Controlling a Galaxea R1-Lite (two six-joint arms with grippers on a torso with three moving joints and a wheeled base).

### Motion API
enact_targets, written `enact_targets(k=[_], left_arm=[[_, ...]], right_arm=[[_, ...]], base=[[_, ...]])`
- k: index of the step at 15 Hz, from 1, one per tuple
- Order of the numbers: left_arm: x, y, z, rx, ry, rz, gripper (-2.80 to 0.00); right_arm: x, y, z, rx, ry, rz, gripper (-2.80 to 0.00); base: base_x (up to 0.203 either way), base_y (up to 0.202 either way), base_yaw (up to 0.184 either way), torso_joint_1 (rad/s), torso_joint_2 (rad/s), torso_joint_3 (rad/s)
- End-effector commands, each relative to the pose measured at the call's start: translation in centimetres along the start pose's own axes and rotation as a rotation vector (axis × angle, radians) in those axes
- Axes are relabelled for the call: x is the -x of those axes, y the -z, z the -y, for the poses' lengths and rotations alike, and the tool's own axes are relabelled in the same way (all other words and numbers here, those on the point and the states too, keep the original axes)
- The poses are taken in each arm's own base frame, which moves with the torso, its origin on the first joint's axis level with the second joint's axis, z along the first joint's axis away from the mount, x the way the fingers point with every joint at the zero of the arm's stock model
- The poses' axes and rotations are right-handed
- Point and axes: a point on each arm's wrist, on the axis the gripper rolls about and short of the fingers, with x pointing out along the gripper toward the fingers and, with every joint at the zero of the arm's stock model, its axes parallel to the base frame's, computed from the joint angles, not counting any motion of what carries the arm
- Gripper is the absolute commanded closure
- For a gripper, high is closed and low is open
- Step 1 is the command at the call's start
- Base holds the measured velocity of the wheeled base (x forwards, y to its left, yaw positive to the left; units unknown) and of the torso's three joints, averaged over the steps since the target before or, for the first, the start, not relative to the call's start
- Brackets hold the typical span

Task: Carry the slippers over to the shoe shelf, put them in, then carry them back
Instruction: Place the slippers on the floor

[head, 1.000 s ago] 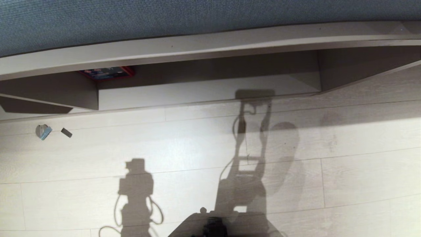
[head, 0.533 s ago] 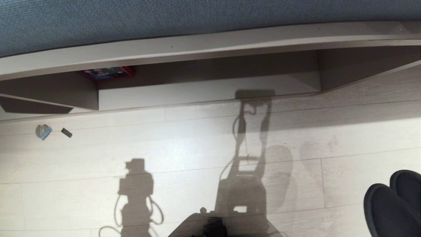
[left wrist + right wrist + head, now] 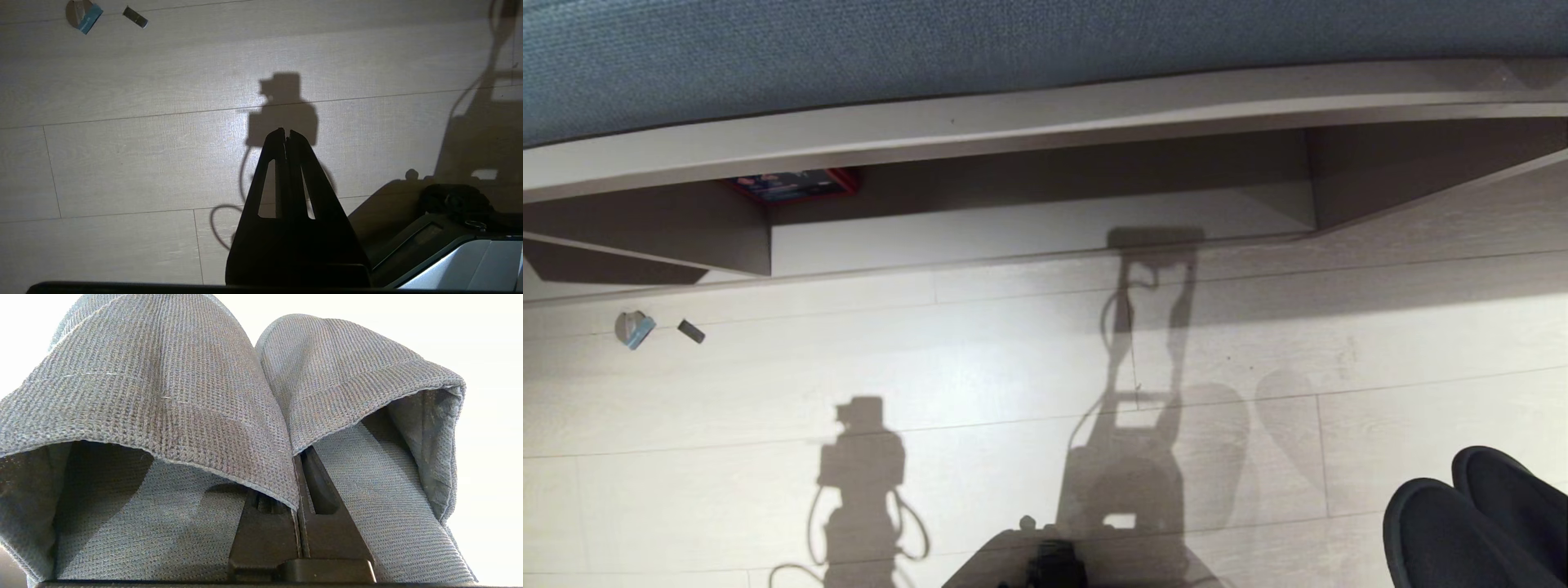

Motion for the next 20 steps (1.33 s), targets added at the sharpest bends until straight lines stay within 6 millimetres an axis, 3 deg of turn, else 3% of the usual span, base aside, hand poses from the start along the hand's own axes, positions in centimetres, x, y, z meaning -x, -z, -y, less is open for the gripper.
enact_targets(k=[1, 20], left_arm=[[-0.05, 0.22, 0.0, 0.0, -0.001, -0.007, 0.0], [-0.05, 0.21, 0.0, 0.0, 0.0, -0.006, 0.0]], right_arm=[[-0.04, 0.1, -0.01, 0.006, -0.001, -0.012, 0.0], [-0.04, 0.1, -0.01, 0.015, -0.004, -0.012, 0.0]], base=[[0.0, 0.0, 0.0, -0.002, 0.0, 0.189], [0.0, 0.0, 0.0, 0.001, 0.0, 0.201]])
